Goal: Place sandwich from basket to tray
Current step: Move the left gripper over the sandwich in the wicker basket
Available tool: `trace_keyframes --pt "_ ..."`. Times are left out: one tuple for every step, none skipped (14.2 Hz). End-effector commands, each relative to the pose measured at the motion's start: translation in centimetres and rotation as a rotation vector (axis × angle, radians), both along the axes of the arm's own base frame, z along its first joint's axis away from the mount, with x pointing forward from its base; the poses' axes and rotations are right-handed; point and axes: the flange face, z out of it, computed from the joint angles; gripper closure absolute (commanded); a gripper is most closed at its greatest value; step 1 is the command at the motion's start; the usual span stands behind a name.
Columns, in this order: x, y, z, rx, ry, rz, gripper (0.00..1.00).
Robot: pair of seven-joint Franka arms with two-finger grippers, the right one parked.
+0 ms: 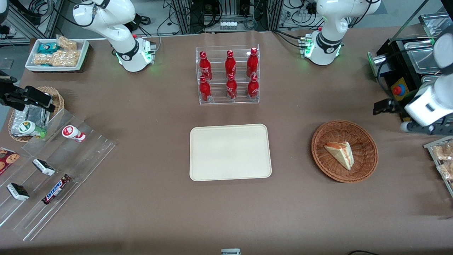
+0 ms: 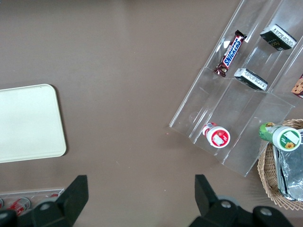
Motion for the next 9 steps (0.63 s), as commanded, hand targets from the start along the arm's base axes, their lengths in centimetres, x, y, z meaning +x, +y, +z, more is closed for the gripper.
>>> trace_keyframes --pt "0.0 0.8 -6.0 0.007 -0.026 0.020 0.00" --pt "-0.2 1.1 -8.4 0.011 -0.042 0.038 0.00" --pt "-0.4 1.8 -10.4 0.020 -0.052 0.086 0.00" --pt "-0.6 1.7 -11.7 0.026 -0.062 0.127 0.00" --pt "-0.7 1.5 -12.6 0.034 -0.072 0.179 0.00" --pt "-0.7 1.2 -12.9 0.044 -0.074 0.239 0.00" --pt "-0.5 0.9 -13.3 0.055 -0.068 0.310 0.00" --pt "-0.3 0.5 -13.5 0.064 -0.073 0.383 0.00" --pt "0.1 -0.6 -13.5 0.069 -0.099 0.471 0.00"
